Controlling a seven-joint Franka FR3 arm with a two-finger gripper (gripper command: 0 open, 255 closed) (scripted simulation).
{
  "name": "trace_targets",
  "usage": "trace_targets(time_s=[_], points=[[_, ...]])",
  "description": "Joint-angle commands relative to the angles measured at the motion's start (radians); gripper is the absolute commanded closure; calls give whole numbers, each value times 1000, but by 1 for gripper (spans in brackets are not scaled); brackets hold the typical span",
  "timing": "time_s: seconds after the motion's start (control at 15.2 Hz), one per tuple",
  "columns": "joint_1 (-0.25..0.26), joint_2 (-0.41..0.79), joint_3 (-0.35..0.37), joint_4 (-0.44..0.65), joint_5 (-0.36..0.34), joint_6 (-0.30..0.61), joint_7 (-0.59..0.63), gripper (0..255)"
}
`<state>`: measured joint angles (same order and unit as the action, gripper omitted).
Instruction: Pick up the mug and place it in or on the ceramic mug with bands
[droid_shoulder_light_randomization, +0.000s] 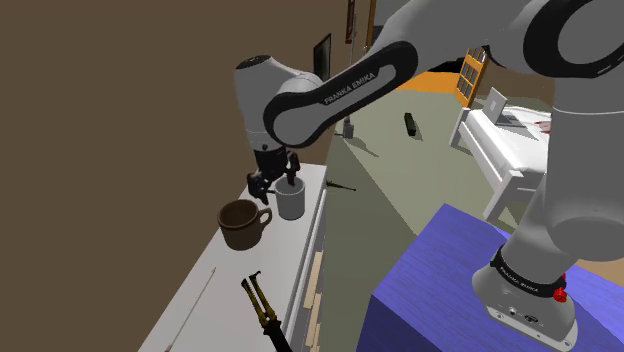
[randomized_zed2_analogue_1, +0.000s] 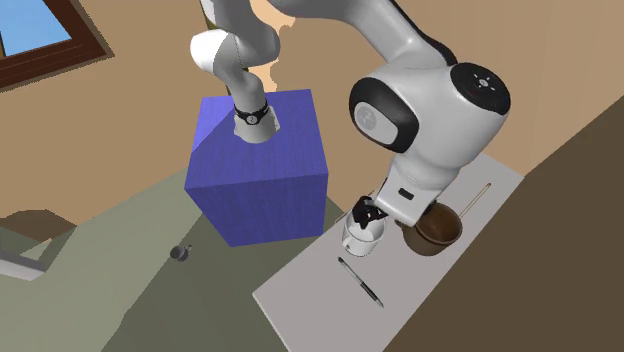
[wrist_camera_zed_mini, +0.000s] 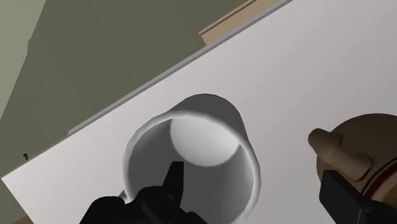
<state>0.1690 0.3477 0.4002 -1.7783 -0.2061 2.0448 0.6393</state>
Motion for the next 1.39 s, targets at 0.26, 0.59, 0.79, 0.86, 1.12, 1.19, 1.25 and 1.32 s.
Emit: trace_targets(time_s=[0.26, 0.59, 0.79, 0.86, 1.12, 1.19, 1.25, 1.32], points=[[1, 25, -7, -28, -14, 51, 9, 0], [1, 25, -7, -28, -14, 51, 9, 0], [1, 25, -7, -28, -14, 51, 9, 255], [1, 25, -7, -28, -14, 51, 9, 255], [1, 25, -7, -28, -14, 51, 9, 255], [1, 25, -7, -28, -14, 51, 9, 255], [1, 25, -7, -27, -14, 51, 9, 255], [1, 25, -7, -28, -14, 51, 9, 255]])
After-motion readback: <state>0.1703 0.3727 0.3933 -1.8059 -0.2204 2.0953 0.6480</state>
